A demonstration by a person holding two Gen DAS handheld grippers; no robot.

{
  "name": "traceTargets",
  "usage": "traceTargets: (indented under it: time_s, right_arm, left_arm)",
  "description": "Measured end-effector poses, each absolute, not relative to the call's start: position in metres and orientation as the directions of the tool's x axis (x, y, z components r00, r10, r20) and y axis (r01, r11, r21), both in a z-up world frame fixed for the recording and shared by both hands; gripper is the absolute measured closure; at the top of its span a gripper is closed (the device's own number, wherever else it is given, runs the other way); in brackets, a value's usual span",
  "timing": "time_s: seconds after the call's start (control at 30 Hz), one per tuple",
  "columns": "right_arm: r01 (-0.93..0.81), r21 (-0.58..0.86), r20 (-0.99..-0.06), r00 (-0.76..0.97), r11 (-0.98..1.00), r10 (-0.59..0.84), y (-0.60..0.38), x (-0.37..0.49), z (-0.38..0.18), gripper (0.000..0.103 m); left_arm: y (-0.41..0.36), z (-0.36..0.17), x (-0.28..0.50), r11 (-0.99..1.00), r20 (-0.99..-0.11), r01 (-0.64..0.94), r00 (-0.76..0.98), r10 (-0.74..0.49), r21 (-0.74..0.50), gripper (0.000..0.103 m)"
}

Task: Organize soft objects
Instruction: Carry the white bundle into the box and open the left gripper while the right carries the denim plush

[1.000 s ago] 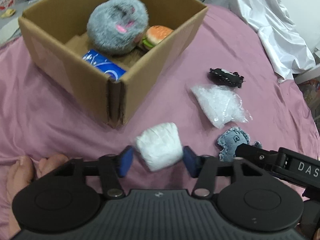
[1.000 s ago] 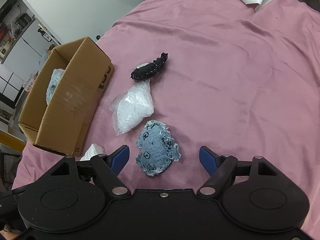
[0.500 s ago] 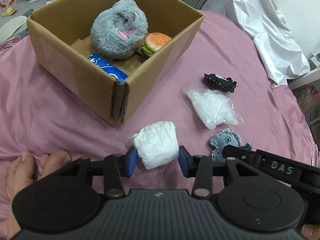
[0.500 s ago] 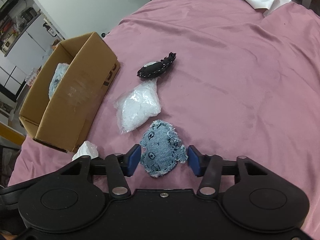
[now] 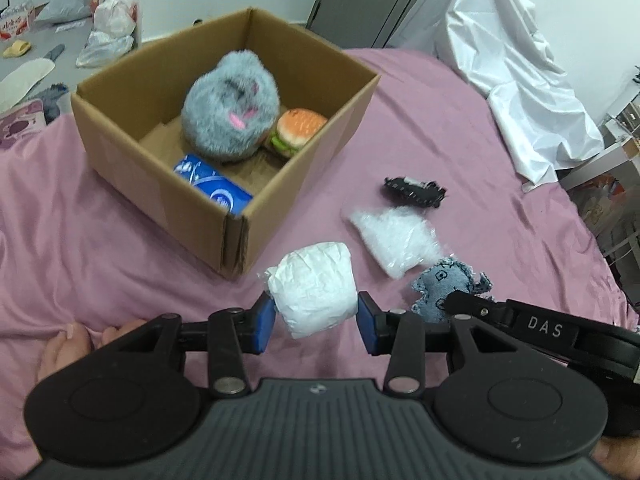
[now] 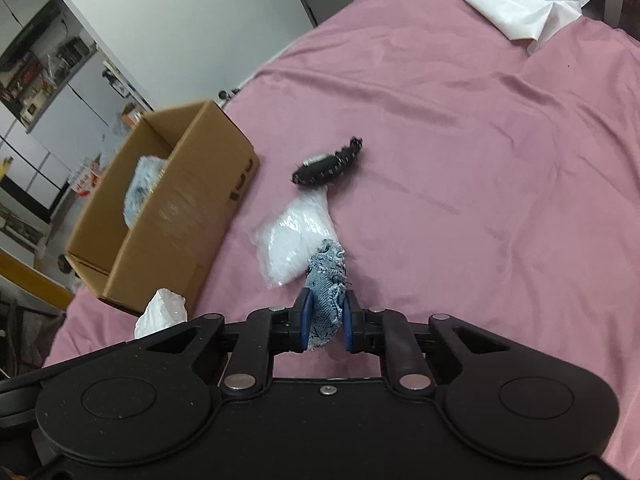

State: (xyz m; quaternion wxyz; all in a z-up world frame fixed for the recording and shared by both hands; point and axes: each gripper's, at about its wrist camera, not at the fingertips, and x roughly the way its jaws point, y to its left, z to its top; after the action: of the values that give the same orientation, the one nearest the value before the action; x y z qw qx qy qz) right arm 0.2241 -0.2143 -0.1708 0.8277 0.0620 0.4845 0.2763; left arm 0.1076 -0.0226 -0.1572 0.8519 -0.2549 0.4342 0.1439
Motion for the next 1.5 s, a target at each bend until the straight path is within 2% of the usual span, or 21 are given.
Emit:
traceTargets:
  time_s: [0.53, 0.97, 1.27, 1.5]
  right_arm:
    - [-0.497, 0.418, -0.618, 0.457, 0.760, 0.639, -0.205, 0.209, -0.123, 0.088]
    - [-0.563, 0.438, -0.524, 0.474, 0.701, 0.708, -0.176, 0.193, -0.106, 0.088]
    - [-0.549, 0.473, -0.499, 0.477, 0.689, 0.723, -0.160, 0.192, -0.104, 0.088]
    - [-0.539, 0.478, -0.496, 0.486, 0.693, 0.720, -0.142, 0.188, -0.106, 0.088]
  left_arm:
    - [-0.014, -0.118, 0.105, 0.839, -0.765, -0.436, 0.643, 0.037, -0.325, 0.061]
    - [0.027, -0.090, 0.097, 0.837, -0.730, -0.453, 0.676, 0.097, -0.309, 0.061]
    - [0.063, -0.076, 0.102, 0.844, -0.734, -0.460, 0.667, 0.123, -0.276, 0.061]
    - [0.089, -0.086, 0.106, 0.832, -0.728, -0.455, 0.680, 0.093, -0.318, 0.061]
